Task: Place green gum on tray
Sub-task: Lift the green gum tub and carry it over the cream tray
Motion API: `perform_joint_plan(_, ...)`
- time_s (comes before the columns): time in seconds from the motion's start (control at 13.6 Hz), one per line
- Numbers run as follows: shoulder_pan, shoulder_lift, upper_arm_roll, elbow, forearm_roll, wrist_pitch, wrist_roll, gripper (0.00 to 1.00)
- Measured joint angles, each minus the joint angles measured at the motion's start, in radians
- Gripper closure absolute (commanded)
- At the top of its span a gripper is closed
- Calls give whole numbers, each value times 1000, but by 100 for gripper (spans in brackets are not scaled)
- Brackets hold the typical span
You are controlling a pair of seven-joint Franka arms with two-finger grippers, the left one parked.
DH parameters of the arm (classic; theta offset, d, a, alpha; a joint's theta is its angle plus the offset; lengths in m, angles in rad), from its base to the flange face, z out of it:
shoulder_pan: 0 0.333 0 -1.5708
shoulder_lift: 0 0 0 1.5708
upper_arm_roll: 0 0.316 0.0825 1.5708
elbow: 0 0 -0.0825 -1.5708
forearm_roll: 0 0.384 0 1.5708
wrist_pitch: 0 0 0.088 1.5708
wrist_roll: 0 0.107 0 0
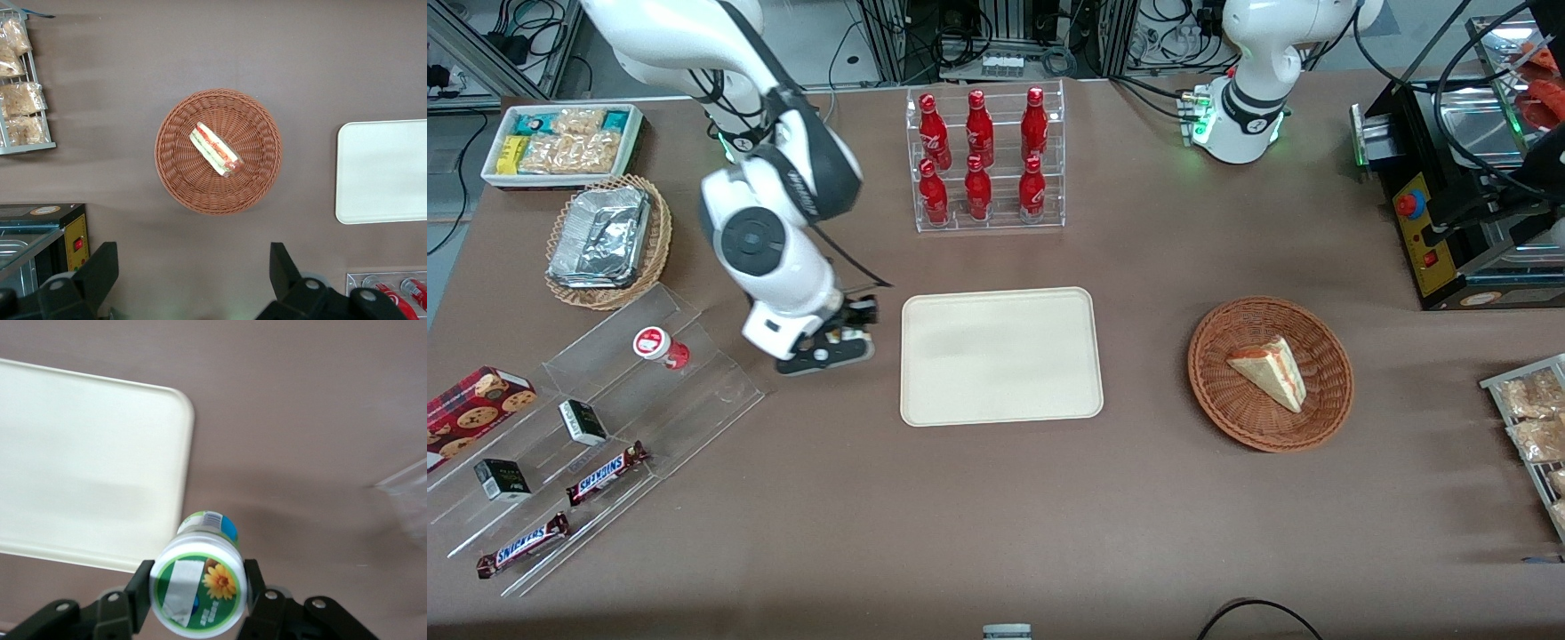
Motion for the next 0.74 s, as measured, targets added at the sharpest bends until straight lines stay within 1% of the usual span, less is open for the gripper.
perform_joint_plan(0.07, 20, 31, 0, 26, 17, 13, 29, 100)
perform_joint_plan(0.15, 44, 60, 0, 48, 21, 28, 69, 100)
perform_joint_plan(0.37, 116, 144, 0, 106, 21, 80, 192, 100)
perform_joint_plan(0.74, 191, 281, -2, 218, 21, 143, 328, 100)
